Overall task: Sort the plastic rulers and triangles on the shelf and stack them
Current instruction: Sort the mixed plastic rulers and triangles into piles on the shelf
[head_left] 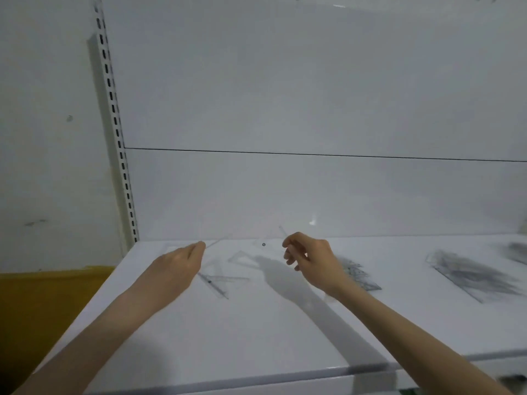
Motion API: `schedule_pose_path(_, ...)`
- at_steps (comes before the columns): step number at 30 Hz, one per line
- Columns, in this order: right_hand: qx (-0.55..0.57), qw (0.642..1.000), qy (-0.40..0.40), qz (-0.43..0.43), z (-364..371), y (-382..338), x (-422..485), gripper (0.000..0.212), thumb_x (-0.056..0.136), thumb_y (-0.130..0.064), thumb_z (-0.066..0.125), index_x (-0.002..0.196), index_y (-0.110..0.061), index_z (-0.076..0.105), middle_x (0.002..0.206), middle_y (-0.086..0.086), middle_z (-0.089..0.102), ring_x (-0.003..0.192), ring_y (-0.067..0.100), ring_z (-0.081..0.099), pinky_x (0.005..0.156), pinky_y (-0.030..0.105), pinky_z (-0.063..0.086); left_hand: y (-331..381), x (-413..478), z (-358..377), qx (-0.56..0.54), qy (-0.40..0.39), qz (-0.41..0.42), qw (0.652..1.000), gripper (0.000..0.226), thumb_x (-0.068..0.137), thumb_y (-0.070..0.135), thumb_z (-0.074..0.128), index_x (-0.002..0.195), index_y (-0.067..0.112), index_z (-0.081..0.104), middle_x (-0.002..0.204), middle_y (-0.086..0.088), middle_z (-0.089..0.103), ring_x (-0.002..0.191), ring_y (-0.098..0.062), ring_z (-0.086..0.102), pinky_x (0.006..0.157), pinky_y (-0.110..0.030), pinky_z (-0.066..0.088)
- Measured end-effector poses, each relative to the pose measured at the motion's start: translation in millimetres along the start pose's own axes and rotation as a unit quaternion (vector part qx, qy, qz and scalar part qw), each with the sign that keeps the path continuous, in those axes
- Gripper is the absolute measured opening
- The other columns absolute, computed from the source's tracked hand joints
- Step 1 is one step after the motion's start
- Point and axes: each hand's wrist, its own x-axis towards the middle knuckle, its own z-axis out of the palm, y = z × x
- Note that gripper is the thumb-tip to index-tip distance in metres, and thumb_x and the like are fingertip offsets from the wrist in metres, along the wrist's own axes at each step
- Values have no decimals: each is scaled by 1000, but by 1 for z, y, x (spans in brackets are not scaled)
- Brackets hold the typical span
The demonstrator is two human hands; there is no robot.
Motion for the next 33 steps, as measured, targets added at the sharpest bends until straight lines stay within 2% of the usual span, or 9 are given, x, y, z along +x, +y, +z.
schedule_pose_path(3, 10, 999, 21, 46, -35, 20, -14, 19, 96, -3, 43, 92, -12, 59, 75, -2, 65, 65, 10, 65, 60, 22, 49, 37, 42, 6, -25, 41, 26, 999, 64, 37, -18, 77, 92, 1, 49, 53, -7, 52, 37, -21, 50, 35, -21, 39)
schedule_pose_path(6, 38, 993, 59, 94, -76, 47, -33, 21, 96, 0, 40, 96, -8, 61, 79, 2, 66, 64, 12, 64, 54, 15, 43, 81, 81, 23, -10, 103, 93, 990, 17, 76, -9, 49, 92, -4, 52, 56, -7, 46, 39, -21, 44, 41, -24, 41)
schedule_pose_path(8, 51, 988, 87, 117, -107, 68, -47, 25, 97, 0, 38, 99, -9, 61, 81, 2, 67, 63, 11, 63, 53, 13, 40, 109, 107, 38, -19, 120, 121, 985, 26, 88, -3, 23, 99, -3, 47, 59, -8, 48, 42, -23, 44, 44, -29, 43)
schedule_pose_path(12, 22, 979, 137, 152, -174, 116, -79, 30, 98, -2, 34, 109, -15, 58, 81, -2, 66, 59, 8, 56, 59, 19, 44, 176, 163, 54, -41, 135, 135, 981, 28, 80, -6, 20, 91, 2, 45, 58, -8, 47, 42, -21, 36, 47, -29, 29)
schedule_pose_path(16, -31, 972, 157, 173, -249, 164, -110, 36, 93, -5, 41, 125, -20, 48, 91, -2, 65, 61, 11, 55, 60, 21, 47, 254, 217, 68, -49, 172, 146, 973, 50, 91, 1, -3, 81, 1, 46, 54, -7, 43, 42, -19, 28, 54, -29, 18)
schedule_pose_path(21, -26, 966, 164, 198, -346, 220, -149, 45, 88, 0, 45, 125, -23, 51, 100, -2, 61, 63, 9, 60, 56, 18, 46, 348, 291, 72, -99, 176, 135, 970, 11, 79, 4, 42, 80, 7, 52, 47, -1, 38, 38, -23, 39, 53, -28, 23)
schedule_pose_path(24, -6, 966, 155, 208, -390, 252, -164, 51, 86, 4, 45, 126, -26, 54, 105, -2, 60, 71, 10, 64, 57, 20, 45, 391, 320, 68, -135, 159, 126, 970, 11, 67, 2, 61, 67, 12, 57, 41, 2, 35, 35, -21, 29, 44, -25, 27)
schedule_pose_path(28, 5, 971, 129, 203, -424, 284, -165, 56, 82, 8, 50, 124, -28, 58, 106, -5, 60, 82, 8, 62, 56, 21, 48, 420, 335, 71, -257, 136, 78, 954, 9, 82, 26, 54, 76, 22, 48, 42, 5, 47, 31, -21, 42, 33, -23, 32)
schedule_pose_path(33, -9, 983, 58, 172, -423, 305, -137, 59, 80, 6, 56, 129, -27, 56, 110, -4, 58, 86, 5, 59, 69, 22, 51, 407, 332, 70, -350, 30, -80, 933, 14, 93, 32, 55, 81, 27, 49, 59, 7, 62, 44, -17, 59, 49, -36, 52)
